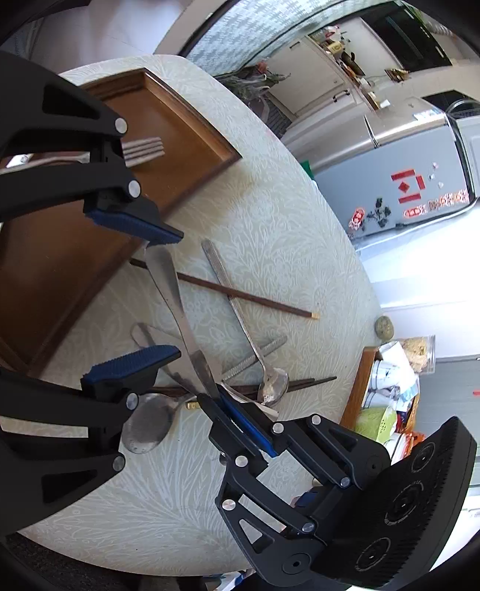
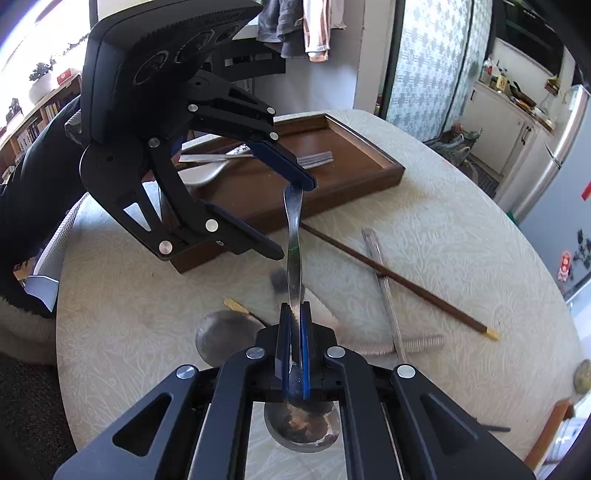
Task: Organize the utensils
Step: 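Lift the silver spoon with the right tool while left tool reaches a knife, then carry the silver spoon into the tray and open the right tool, then move the right tool back to the pile and close on a silver knife handle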
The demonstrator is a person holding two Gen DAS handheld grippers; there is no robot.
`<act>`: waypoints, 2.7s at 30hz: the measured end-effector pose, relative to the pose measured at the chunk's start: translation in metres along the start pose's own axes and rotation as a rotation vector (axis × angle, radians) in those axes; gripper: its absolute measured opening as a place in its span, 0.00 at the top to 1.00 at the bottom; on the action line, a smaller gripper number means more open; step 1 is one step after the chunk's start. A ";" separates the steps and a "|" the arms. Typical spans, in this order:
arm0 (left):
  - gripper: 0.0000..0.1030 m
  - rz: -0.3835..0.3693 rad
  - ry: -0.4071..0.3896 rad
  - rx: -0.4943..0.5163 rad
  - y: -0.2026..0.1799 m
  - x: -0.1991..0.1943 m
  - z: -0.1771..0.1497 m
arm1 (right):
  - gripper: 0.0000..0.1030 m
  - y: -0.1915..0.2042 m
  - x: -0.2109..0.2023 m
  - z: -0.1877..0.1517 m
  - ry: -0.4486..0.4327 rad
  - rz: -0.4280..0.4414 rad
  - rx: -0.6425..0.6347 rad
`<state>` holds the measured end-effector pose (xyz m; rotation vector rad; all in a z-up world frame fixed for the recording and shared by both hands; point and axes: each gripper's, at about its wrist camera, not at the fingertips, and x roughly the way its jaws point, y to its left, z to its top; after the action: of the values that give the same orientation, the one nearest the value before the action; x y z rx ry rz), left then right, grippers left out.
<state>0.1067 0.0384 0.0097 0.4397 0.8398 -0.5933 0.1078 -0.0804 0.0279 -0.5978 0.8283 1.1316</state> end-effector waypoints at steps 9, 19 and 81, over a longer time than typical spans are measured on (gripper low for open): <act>0.42 0.074 0.005 -0.090 0.025 -0.040 -0.042 | 0.95 0.030 0.018 0.048 0.000 0.020 -0.120; 0.42 0.134 0.084 -0.193 0.049 -0.070 -0.099 | 0.95 0.065 0.057 0.100 0.037 0.043 -0.360; 0.29 0.021 -0.035 -0.115 -0.014 -0.038 -0.039 | 0.44 -0.057 -0.030 -0.015 0.022 -0.210 0.299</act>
<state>0.0563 0.0624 0.0146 0.3317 0.8305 -0.5293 0.1516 -0.1270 0.0444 -0.4360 0.9104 0.7925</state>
